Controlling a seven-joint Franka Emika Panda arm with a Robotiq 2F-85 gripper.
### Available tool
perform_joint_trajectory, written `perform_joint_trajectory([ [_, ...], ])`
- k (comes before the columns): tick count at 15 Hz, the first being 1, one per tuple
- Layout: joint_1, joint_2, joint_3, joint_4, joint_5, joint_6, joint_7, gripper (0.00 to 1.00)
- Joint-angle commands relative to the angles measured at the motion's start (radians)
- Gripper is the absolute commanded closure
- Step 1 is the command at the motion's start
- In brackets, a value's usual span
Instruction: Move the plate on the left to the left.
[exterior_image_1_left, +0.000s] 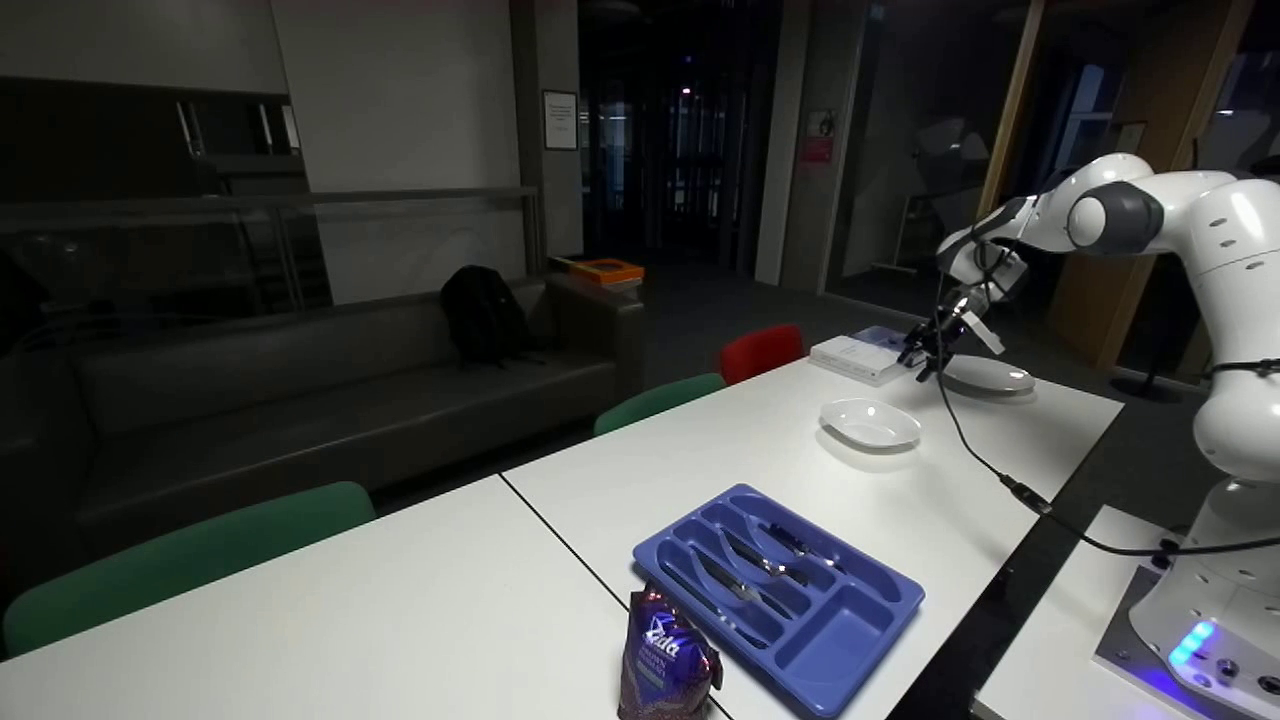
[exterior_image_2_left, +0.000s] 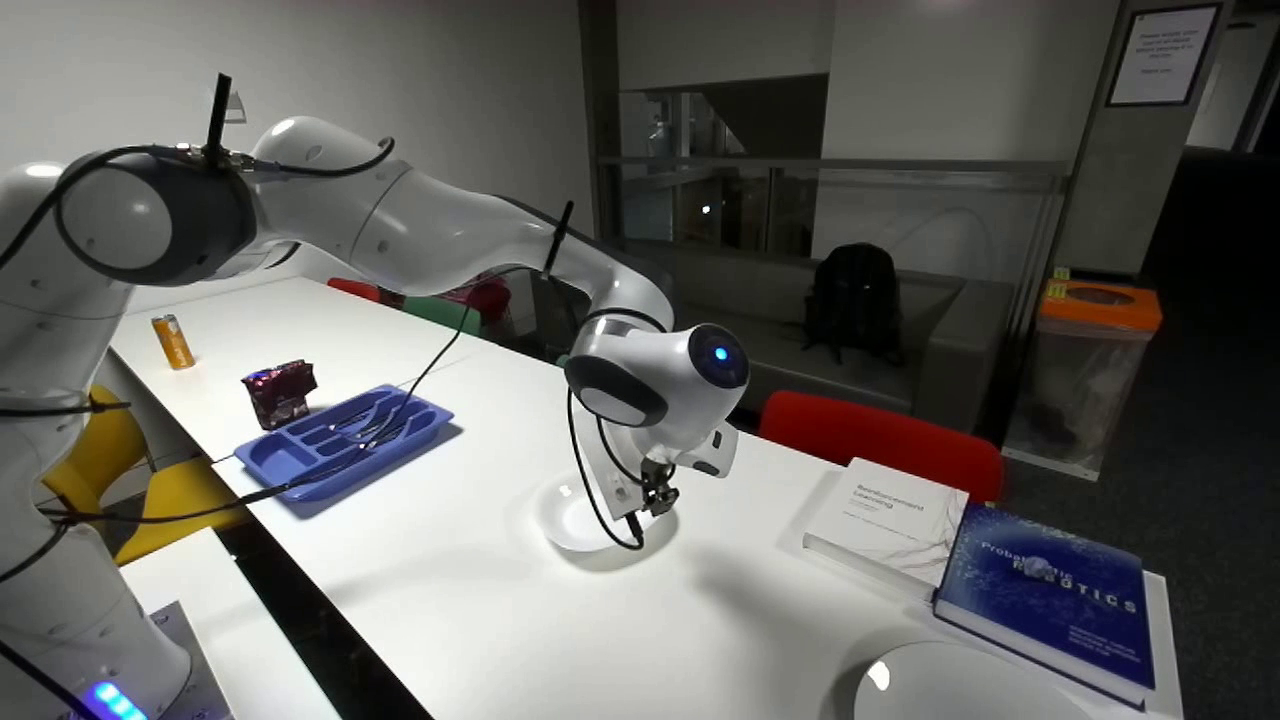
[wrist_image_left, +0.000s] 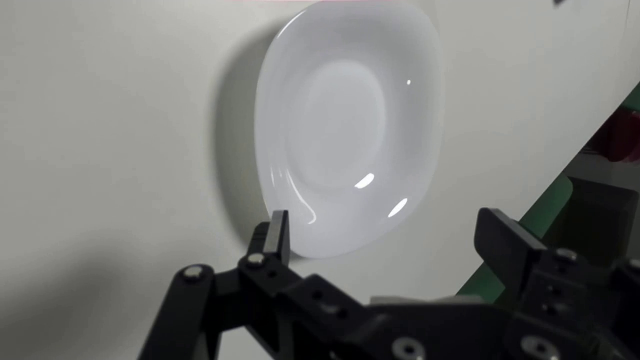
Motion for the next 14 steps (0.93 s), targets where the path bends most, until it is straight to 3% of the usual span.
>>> perform_joint_trajectory([
  [1,-0.037,0.057,0.023,0.112,-0.047,-0.002,-0.008,0.00],
  [6,-0.072,0.130,0.056,0.229,-0.091,-0.028,-0.010,0.00],
  [14,-0.165,0.258,0.195,0.393,-0.059,-0.089,-0.087,0.00],
])
